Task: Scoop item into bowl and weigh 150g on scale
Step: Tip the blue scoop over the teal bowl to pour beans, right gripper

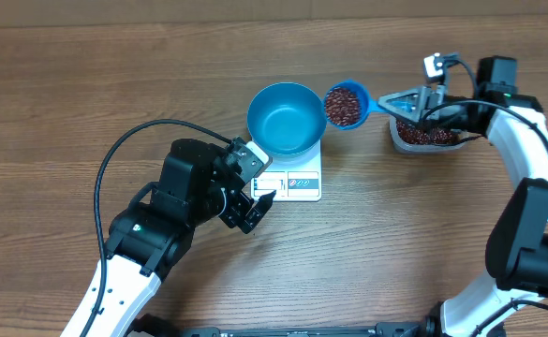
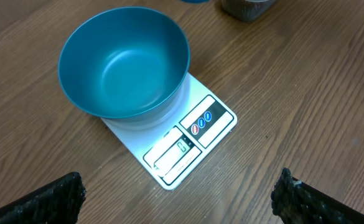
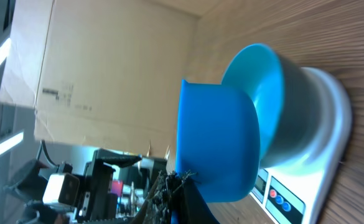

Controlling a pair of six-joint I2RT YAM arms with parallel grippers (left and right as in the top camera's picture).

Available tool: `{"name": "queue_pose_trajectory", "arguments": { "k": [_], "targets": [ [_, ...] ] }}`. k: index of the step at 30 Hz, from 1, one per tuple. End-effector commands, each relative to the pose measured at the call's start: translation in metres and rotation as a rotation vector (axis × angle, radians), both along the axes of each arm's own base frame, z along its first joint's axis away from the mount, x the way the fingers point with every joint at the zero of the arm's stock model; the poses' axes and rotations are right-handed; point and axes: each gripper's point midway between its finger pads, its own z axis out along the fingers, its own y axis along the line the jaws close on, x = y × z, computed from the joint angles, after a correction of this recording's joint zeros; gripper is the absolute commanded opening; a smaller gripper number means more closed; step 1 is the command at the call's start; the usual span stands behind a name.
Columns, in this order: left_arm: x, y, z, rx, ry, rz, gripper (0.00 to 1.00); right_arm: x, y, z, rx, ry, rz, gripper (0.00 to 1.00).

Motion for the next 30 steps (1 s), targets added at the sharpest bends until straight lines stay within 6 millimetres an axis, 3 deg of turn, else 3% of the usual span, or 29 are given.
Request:
{"name": "queue_pose_trajectory", "arguments": {
  "k": [1, 13, 22, 30],
  "targets": [
    [-0.003, 0.000, 0.001, -0.007, -0.003, -0.012, 0.99, -0.004, 0.019, 0.013, 0.059, -0.027, 0.069, 0.04],
    [-0.003, 0.000, 0.001, -0.007, -0.003, -0.012, 1.00, 0.006, 0.059, 0.031, 0.057, -0.133, 0.153, 0.04],
    [-0.003, 0.000, 0.001, -0.007, -0.003, -0.012, 0.99, 0.023, 0.067, 0.022, -0.036, -0.188, 0.093, 0.04],
    [-0.003, 0.000, 0.001, -0.007, -0.003, -0.012, 0.99, 0.022, 0.076, 0.025, -0.064, -0.355, 0.128, 0.04]
  ]
}}
